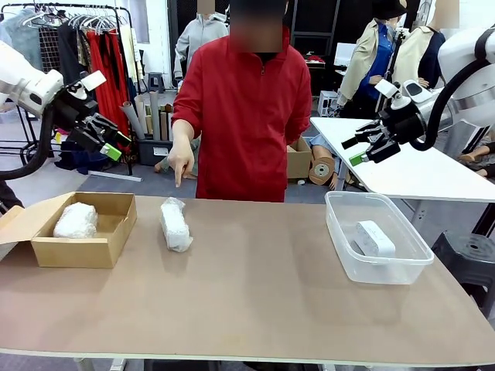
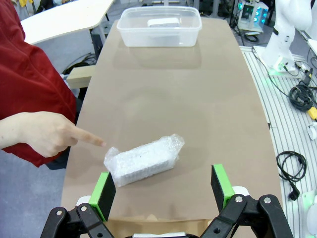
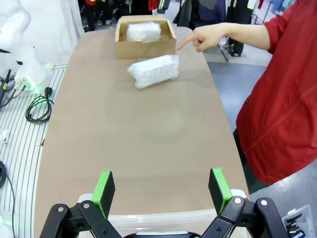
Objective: Separate and place wrapped and unwrapped clocks.
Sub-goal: Pick up the Digital clock indicated by the person.
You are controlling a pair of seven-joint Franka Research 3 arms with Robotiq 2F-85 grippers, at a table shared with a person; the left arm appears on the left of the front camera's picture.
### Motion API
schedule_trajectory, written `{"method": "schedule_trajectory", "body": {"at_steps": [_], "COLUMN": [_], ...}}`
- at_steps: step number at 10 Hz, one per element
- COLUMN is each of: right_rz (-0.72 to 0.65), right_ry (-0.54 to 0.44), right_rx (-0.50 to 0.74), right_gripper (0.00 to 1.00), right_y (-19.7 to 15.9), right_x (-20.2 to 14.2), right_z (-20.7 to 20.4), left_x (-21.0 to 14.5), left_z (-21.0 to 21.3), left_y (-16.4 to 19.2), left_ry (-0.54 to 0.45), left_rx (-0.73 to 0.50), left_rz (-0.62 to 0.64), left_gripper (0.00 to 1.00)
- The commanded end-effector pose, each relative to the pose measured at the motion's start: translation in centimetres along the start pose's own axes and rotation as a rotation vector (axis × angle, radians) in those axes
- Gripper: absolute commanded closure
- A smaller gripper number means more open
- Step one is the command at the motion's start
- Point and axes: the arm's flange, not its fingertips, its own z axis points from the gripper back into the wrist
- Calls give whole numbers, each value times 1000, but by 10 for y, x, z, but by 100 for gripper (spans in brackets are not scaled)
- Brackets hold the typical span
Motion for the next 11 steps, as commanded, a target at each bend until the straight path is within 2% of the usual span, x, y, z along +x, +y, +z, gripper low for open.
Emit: {"method": "schedule_trajectory", "body": {"at_steps": [1, 3, 4, 5, 8, 10, 11], "right_rz": [14, 14, 14, 14, 14, 14, 14], "right_ry": [-3, -3, -3, -3, -3, -3, -3], "right_rx": [-8, -8, -8, -8, -8, -8, -8], "right_gripper": [0, 0, 0, 0, 0, 0, 0], "right_y": [1, 1, 1, 1, 1, 1, 1], "right_x": [2, 2, 2, 2, 2, 2, 2], "right_z": [2, 2, 2, 2, 2, 2, 2], "left_x": [2, 0, 11, 28, 65, 79, 79], "left_z": [2, 0, -4, -6, -5, -17, -19], "left_y": [-1, 0, 0, -3, -14, -25, -26], "left_ry": [-1, 0, 131, 216, 385, 596, 685], "left_rx": [2, 0, 43, 101, 224, 376, 394], "left_rz": [-3, 0, 67, 121, 233, 333, 345], "left_gripper": [0, 0, 0, 0, 0, 0, 0]}}
